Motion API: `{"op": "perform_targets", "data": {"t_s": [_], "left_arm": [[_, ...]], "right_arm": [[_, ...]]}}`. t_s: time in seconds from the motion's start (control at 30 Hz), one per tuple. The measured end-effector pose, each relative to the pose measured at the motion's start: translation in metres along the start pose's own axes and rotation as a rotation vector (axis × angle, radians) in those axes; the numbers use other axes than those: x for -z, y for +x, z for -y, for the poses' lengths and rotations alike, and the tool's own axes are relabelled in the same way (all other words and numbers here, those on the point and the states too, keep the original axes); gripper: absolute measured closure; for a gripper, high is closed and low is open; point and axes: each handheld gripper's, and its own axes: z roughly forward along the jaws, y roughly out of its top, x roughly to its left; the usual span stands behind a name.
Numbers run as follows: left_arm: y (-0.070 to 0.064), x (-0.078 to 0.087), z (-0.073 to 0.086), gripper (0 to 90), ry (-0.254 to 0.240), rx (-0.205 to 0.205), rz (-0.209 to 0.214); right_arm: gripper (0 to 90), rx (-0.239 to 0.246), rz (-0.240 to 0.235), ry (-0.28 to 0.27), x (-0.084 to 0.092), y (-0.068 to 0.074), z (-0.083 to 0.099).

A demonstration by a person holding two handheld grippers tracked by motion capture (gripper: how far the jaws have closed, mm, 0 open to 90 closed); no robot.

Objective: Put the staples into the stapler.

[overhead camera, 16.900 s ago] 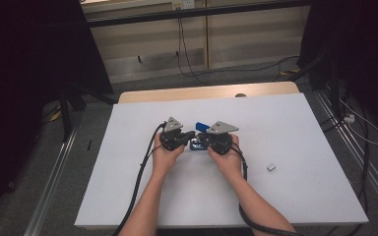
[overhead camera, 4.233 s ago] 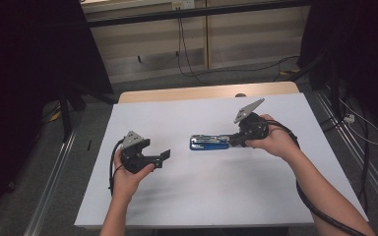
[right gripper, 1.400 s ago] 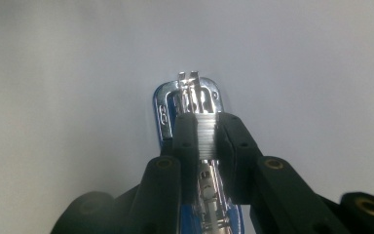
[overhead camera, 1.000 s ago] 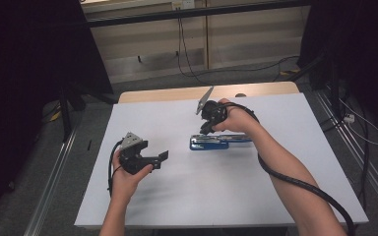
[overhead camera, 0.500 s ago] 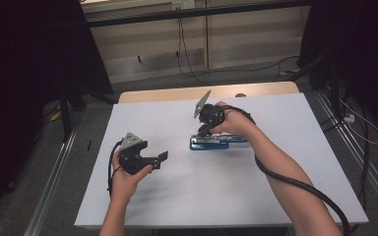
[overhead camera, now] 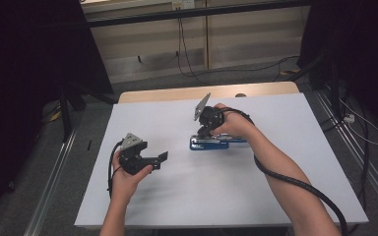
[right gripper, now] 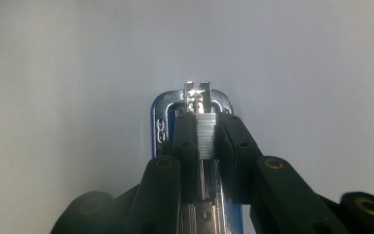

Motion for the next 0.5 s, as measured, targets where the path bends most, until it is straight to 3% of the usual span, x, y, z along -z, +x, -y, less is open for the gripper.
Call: {"op": "perform_targets", "data": {"t_s": [0.5], "left_arm": [[0.0009,-0.001,0.0013,8.1,0.007,0.002,-0.001]], "right_arm": [[79.1,0.013,-0.013,-0.002,-0.0046,0.001,-0.0022]]}}
